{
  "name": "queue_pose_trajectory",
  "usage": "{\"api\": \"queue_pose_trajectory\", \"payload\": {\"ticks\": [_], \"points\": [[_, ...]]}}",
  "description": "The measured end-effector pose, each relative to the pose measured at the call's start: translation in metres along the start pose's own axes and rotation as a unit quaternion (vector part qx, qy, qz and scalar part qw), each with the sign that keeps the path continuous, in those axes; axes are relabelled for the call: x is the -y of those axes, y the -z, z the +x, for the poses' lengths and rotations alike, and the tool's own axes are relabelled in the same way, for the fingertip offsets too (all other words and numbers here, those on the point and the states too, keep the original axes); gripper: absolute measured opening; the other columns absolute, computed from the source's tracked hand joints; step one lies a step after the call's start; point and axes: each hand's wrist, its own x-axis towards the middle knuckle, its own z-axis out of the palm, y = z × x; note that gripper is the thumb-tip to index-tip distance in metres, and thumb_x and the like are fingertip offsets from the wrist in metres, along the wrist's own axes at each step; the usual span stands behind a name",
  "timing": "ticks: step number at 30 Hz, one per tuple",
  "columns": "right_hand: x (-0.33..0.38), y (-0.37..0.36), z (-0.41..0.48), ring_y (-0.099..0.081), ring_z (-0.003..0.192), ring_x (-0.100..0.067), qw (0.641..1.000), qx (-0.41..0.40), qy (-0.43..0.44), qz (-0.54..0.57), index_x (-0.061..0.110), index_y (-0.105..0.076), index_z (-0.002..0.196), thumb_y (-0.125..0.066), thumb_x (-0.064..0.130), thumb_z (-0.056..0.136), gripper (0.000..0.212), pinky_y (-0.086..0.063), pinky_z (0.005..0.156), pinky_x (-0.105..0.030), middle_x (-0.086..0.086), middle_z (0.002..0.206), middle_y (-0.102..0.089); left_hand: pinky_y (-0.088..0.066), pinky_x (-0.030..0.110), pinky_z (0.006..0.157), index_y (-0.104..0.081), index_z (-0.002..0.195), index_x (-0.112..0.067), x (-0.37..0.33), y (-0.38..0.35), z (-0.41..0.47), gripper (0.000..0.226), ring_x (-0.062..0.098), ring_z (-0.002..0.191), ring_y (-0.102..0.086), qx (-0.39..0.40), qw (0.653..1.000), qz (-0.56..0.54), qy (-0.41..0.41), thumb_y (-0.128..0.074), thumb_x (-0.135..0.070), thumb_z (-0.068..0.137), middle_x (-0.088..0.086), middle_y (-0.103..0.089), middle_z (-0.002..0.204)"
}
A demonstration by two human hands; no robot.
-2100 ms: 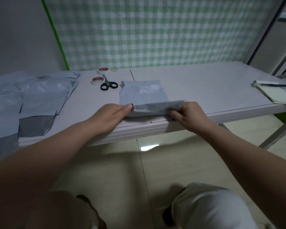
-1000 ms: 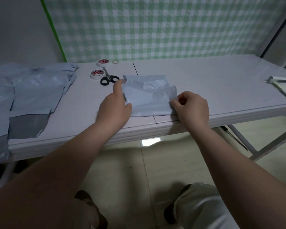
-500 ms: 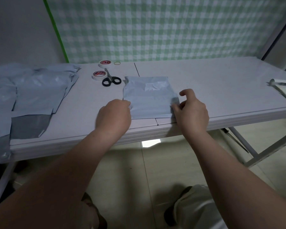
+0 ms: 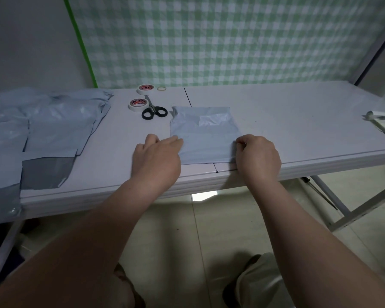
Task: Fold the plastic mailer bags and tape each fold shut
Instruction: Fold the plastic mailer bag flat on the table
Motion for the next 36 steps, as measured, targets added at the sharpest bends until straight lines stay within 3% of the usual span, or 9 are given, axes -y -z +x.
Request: {"api": "queue_pose_trajectory", "payload": {"ticks": [7, 21, 25, 27, 29, 32, 36], "points": [[0.002, -0.003, -0.002, -0.056, 0.091, -0.032, 1.000, -0.011, 0.000, -0.009, 0.021, -0.067, 0.110, -0.039, 0.017, 0.096, 0.032, -0.033, 0.067, -0.030, -0.010, 0.105, -0.060, -0.028, 0.033, 0.074, -0.037, 0.090, -0.025, 0.001, 0.001, -0.005, 0.007, 0.019, 0.096, -0.036, -0.006, 1.000, 0.023, -0.002, -0.030, -0.023, 0.092, -0.013, -0.043, 0.088], [0.001, -0.007, 0.004, -0.057, 0.097, -0.030, 1.000, -0.015, -0.007, -0.011, 0.027, -0.065, 0.117, -0.038, 0.015, 0.096, 0.037, -0.033, 0.070, -0.028, -0.008, 0.112, -0.061, -0.028, 0.033, 0.073, -0.044, 0.099, -0.022, -0.002, 0.000, -0.008, 0.024, 0.019, 0.099, -0.038, -0.019, 0.997, 0.070, -0.005, -0.023, -0.032, 0.096, -0.010, -0.053, 0.102], [0.005, -0.006, 0.004, -0.052, 0.104, -0.031, 0.999, -0.031, -0.016, -0.035, 0.022, -0.066, 0.114, -0.044, 0.012, 0.093, 0.032, -0.032, 0.074, -0.031, -0.008, 0.115, -0.056, -0.028, 0.033, 0.073, -0.045, 0.099, -0.021, -0.002, 0.002, -0.009, 0.025, 0.019, 0.098, -0.038, -0.014, 0.997, 0.072, 0.002, -0.023, -0.032, 0.095, -0.009, -0.053, 0.102], [0.011, -0.006, 0.006, -0.048, 0.104, -0.034, 0.993, -0.090, 0.034, -0.073, 0.018, -0.069, 0.108, -0.053, 0.009, 0.087, 0.028, -0.033, 0.076, -0.034, -0.009, 0.113, -0.057, -0.028, 0.033, 0.074, -0.046, 0.101, -0.021, -0.003, 0.002, -0.009, 0.026, 0.020, 0.099, -0.038, -0.010, 0.998, 0.069, 0.003, -0.023, -0.031, 0.095, -0.009, -0.052, 0.103], [0.025, -0.007, 0.011, -0.054, 0.095, -0.038, 0.982, -0.114, 0.144, -0.042, 0.014, -0.074, 0.100, -0.062, 0.005, 0.078, 0.026, -0.038, 0.073, -0.037, -0.013, 0.104, -0.064, -0.029, 0.034, 0.074, -0.046, 0.101, -0.021, -0.003, 0.003, -0.009, 0.026, 0.020, 0.100, -0.038, -0.007, 0.998, 0.068, 0.003, -0.023, -0.032, 0.095, -0.009, -0.052, 0.104], [0.053, -0.017, 0.013, -0.058, 0.093, -0.037, 0.958, -0.011, 0.286, -0.005, 0.009, -0.074, 0.095, -0.057, 0.008, 0.082, 0.022, -0.046, 0.073, -0.039, -0.013, 0.100, -0.069, -0.030, 0.035, 0.077, -0.047, 0.102, -0.021, -0.004, 0.004, -0.008, 0.027, 0.021, 0.102, -0.039, -0.002, 0.998, 0.070, 0.007, -0.024, -0.034, 0.095, -0.008, -0.053, 0.107], [0.061, -0.041, 0.002, -0.058, 0.084, -0.027, 0.939, 0.062, 0.338, 0.008, 0.010, -0.064, 0.084, -0.038, 0.026, 0.087, 0.031, -0.041, 0.068, -0.036, -0.002, 0.086, -0.063, -0.030, 0.035, 0.078, -0.049, 0.111, -0.023, -0.004, 0.003, -0.008, 0.032, 0.021, 0.106, -0.040, 0.000, 0.998, 0.069, 0.009, -0.024, -0.037, 0.096, -0.010, -0.053, 0.115]]}}
